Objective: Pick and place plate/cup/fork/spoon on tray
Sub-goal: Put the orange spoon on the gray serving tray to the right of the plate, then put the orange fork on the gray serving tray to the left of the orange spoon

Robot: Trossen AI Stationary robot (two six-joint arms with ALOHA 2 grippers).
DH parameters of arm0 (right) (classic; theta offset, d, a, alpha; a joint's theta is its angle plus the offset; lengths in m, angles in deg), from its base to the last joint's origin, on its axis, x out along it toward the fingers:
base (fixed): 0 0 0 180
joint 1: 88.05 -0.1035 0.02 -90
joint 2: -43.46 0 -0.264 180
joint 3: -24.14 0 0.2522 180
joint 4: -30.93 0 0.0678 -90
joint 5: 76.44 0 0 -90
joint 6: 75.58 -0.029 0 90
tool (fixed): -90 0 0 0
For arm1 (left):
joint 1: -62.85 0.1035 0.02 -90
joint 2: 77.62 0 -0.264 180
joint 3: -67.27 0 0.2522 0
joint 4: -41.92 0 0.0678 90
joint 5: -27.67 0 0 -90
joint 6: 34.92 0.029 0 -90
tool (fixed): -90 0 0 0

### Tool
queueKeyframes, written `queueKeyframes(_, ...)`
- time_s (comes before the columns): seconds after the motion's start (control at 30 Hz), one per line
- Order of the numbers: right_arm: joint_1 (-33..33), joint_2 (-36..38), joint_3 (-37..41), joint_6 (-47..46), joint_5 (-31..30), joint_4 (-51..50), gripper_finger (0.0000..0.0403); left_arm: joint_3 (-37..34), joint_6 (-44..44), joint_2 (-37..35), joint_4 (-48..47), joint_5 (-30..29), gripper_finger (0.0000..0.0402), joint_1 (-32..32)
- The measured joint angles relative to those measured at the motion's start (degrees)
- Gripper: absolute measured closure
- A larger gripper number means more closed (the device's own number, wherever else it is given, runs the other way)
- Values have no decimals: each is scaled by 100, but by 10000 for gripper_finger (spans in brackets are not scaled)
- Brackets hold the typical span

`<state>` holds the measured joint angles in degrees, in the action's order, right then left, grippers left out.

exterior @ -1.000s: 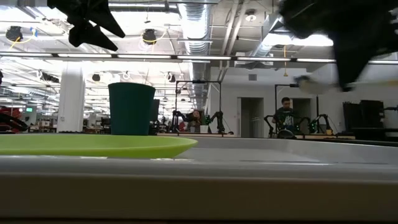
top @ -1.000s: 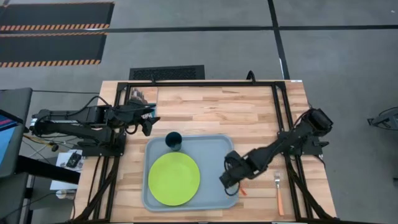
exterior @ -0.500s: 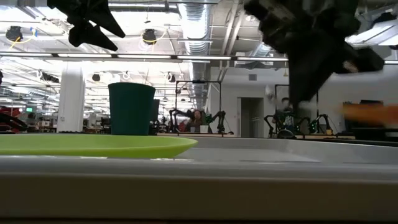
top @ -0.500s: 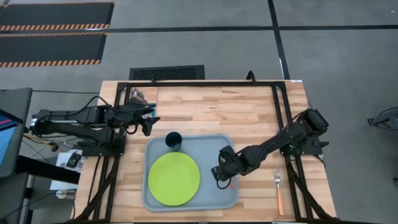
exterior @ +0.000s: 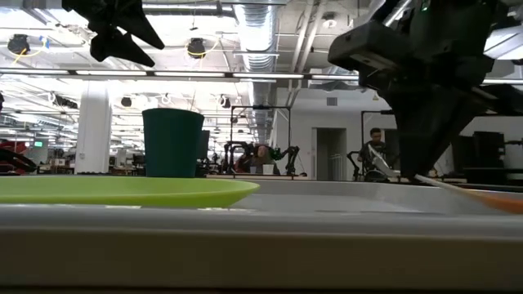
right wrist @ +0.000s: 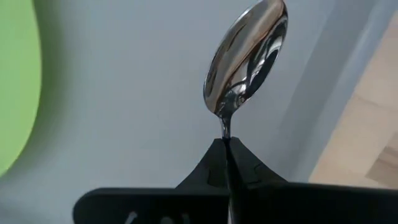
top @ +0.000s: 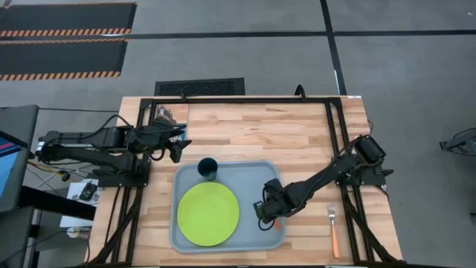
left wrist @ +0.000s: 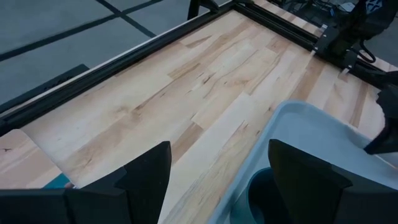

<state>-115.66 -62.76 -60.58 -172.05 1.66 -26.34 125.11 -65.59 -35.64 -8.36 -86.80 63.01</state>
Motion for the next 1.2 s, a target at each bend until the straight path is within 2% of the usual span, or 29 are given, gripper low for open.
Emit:
queueKeyframes(0.13,46,7,0,-23,-17,-54,391,0,0,1,-1,-3,145,-1)
queueKeyframes(0.4,41,-2,0,-103,-2,-59,347,0,0,2,0,-7,145,-1)
queueKeyframes(0.7,-15,-2,0,117,-68,-59,331,0,2,2,-2,-20,145,-1)
queueKeyframes(0.93,360,16,-56,1373,-180,75,311,0,0,2,-1,-20,145,-2)
queueKeyframes(1.07,714,18,-57,2617,-66,71,281,0,4,2,0,-20,145,0)
queueKeyframes(1.2,1085,20,-153,3464,16,192,248,0,46,2,0,-20,145,-2)
